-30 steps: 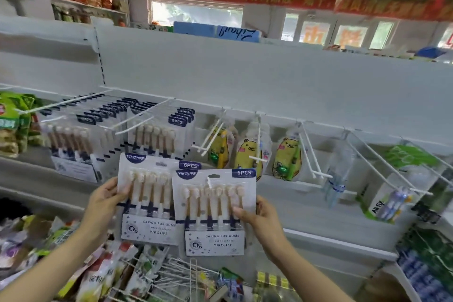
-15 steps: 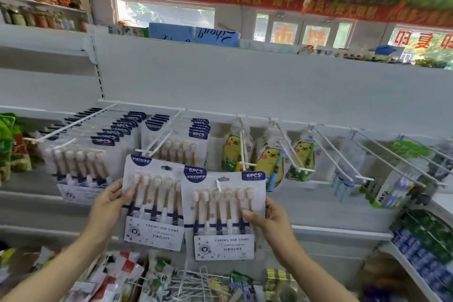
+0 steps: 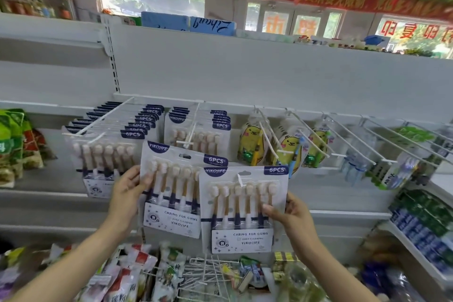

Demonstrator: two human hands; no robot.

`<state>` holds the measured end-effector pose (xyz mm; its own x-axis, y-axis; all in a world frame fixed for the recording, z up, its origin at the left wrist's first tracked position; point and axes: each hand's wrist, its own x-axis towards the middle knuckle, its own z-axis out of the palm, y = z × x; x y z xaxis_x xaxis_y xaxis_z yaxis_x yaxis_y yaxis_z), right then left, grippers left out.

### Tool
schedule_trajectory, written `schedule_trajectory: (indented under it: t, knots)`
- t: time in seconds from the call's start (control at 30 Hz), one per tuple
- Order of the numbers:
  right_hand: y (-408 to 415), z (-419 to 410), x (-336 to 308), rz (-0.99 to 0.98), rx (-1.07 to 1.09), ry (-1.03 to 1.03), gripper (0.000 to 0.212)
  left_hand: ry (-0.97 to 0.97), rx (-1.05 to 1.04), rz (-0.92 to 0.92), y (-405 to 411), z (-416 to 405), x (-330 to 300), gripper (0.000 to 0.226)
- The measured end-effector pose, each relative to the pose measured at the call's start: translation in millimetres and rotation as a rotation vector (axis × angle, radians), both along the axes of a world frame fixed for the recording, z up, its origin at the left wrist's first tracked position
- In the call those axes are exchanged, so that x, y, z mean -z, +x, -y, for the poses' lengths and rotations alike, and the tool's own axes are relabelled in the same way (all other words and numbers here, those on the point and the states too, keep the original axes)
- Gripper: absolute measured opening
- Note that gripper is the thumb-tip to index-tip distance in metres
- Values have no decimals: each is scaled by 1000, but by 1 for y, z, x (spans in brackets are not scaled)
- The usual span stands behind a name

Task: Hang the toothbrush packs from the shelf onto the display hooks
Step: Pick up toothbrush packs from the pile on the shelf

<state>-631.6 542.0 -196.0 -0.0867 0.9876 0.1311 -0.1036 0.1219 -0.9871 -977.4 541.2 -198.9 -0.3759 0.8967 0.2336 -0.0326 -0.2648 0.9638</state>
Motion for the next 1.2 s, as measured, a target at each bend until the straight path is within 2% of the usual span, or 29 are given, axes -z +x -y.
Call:
schedule_trajectory:
  t: [0.37,0.9,1.07,1.2]
  knots:
    - [12,11,-6,7,45,27,27,47,-29,118,24,-23,-14,26]
    - [26,-3,0,35,19,-24,31,-34,-203,-112,38,-113,-6,24]
    - [18,-5,1,55,15,-34,28,-117,-215,-137,45,-103,-5,44]
    - [5,-7,-3,49,-4,-12,25,-189,-164,-281,52,-78,2,67]
